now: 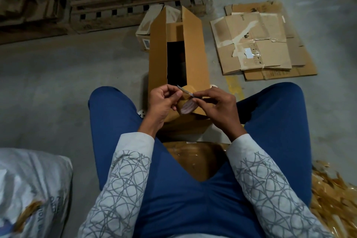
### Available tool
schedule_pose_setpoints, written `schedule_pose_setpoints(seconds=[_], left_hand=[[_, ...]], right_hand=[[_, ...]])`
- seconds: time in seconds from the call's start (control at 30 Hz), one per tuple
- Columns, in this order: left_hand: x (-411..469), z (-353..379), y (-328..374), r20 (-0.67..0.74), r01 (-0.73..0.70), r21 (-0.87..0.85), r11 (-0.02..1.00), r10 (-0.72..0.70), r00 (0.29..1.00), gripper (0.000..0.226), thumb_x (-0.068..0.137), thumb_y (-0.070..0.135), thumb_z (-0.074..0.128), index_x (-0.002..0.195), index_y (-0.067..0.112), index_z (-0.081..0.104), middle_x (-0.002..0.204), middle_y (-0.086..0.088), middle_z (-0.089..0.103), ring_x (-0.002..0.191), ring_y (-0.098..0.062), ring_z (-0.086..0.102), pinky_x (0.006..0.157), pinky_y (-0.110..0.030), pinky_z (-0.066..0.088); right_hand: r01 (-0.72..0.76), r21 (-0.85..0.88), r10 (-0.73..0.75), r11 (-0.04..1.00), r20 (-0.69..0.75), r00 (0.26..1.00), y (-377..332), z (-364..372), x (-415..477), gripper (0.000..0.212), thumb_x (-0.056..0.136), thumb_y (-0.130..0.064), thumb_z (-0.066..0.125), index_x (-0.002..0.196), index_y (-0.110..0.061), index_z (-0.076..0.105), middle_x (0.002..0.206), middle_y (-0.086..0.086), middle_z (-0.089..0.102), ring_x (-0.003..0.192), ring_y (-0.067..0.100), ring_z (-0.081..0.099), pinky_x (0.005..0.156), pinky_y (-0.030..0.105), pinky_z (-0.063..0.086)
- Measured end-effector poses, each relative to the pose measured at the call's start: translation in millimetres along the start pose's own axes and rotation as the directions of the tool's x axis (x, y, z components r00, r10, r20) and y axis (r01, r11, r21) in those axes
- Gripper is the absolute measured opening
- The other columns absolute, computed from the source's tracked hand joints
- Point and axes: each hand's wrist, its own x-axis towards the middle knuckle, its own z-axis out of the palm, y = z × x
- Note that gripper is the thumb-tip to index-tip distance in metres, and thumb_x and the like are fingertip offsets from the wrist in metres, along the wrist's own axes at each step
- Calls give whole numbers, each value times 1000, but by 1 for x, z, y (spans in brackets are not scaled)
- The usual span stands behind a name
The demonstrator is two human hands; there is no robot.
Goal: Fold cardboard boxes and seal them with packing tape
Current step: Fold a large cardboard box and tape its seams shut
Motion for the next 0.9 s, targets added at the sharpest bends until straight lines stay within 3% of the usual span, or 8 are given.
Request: schedule_pose_setpoints(seconds=[0.3,0.5,0.57,0.63,0.67,0.77,0.83,0.9], left_hand=[[-2,1,4,12,-24,92,995,23,1000,16,93,0,67,87,14,66,86,0,71,71,-4,65,48,-18,46],[-3,-17,4,-9,28,75,997,-27,1000,18,97,-3,60,89,14,64,77,2,67,63,-4,62,46,-18,44],[-3,-29,4,-72,49,24,999,-47,996,15,98,1,59,92,13,65,77,2,67,59,-4,59,45,-18,42],[-1,-38,4,-116,56,-90,994,-66,991,10,99,2,60,95,11,64,77,0,66,58,-8,54,46,-19,43],[0,-40,4,-123,58,-149,987,-77,989,8,99,2,60,96,9,64,76,0,65,59,-9,54,49,-21,45],[2,-42,7,-114,68,-266,962,-101,988,7,97,2,62,95,8,64,74,0,62,63,-9,55,56,-24,50],[3,-40,9,-91,90,-337,937,-128,988,8,95,1,63,95,8,66,75,-1,62,64,-10,54,58,-25,54],[3,-37,10,-69,117,-391,913,-156,985,8,95,1,63,97,7,67,76,-1,63,62,-10,52,58,-25,55]], right_hand=[[-245,123,264,962,-170,949,-7,12,-3,14,89,-18,78,103,-18,80,97,-8,77,92,5,72,77,33,63],[-362,575,584,734,-261,769,-8,-12,6,17,95,-7,68,111,-4,71,95,10,75,83,25,76,73,40,64],[-411,591,573,694,-108,812,-7,-32,7,23,93,-9,71,114,-2,70,100,11,75,88,28,75,74,44,64],[-514,448,494,731,171,852,-3,-43,3,24,89,-13,75,111,-4,73,101,8,77,90,27,74,80,48,63],[-558,340,468,757,313,826,-1,-45,1,23,86,-14,77,108,-6,75,100,6,77,90,27,73,81,49,61],[-602,39,441,798,643,627,3,-35,-4,22,79,-10,83,101,-9,78,94,6,78,91,25,73,79,41,62],[-582,-143,472,801,748,466,2,-20,-8,29,77,-5,85,104,-13,77,92,3,75,90,21,73,78,35,63],[-482,-302,501,823,786,362,0,-4,-14,36,74,-9,88,105,-19,75,92,1,74,88,20,72,75,32,62]])
